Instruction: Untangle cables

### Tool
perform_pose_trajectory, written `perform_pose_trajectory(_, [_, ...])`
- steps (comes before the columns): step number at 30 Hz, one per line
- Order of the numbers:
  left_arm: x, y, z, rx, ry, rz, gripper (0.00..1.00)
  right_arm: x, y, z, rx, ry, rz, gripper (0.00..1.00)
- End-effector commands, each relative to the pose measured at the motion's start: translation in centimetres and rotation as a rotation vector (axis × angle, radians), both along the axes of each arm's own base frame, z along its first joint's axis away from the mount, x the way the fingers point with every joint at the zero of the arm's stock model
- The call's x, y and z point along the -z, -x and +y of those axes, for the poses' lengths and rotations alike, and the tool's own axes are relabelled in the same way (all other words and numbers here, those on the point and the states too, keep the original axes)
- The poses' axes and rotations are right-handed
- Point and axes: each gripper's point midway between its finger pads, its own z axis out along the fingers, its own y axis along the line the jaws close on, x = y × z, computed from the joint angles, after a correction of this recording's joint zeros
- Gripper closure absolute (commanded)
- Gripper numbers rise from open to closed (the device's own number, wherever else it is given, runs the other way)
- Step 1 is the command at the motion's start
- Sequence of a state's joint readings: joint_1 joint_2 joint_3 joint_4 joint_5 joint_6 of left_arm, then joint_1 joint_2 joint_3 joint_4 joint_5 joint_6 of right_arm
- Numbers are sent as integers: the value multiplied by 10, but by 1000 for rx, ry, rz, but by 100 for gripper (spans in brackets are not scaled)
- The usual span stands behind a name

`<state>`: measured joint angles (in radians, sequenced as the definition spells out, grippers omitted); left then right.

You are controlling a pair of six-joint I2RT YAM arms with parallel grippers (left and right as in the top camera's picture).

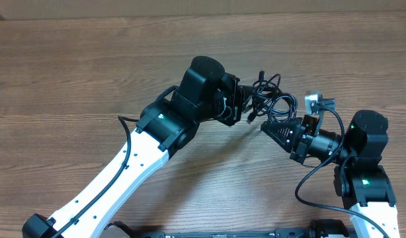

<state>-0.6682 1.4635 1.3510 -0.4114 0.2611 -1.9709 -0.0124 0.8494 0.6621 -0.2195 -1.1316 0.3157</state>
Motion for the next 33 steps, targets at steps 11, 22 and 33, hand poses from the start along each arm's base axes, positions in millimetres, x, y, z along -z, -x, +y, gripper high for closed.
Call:
perform_pose_trajectory(11, [-38, -38, 27, -67, -220, -406, 96, -15, 17, 8, -104, -33, -28, 96])
perform_pose_trajectory(22, [-35, -34, 24, -99, -138, -309, 96, -15, 16, 8, -98, -31, -28, 0])
perform_pose_trajectory(33, [-21, -28, 27, -183, -57, -128, 96, -15, 9, 5, -45, -62, 68, 0])
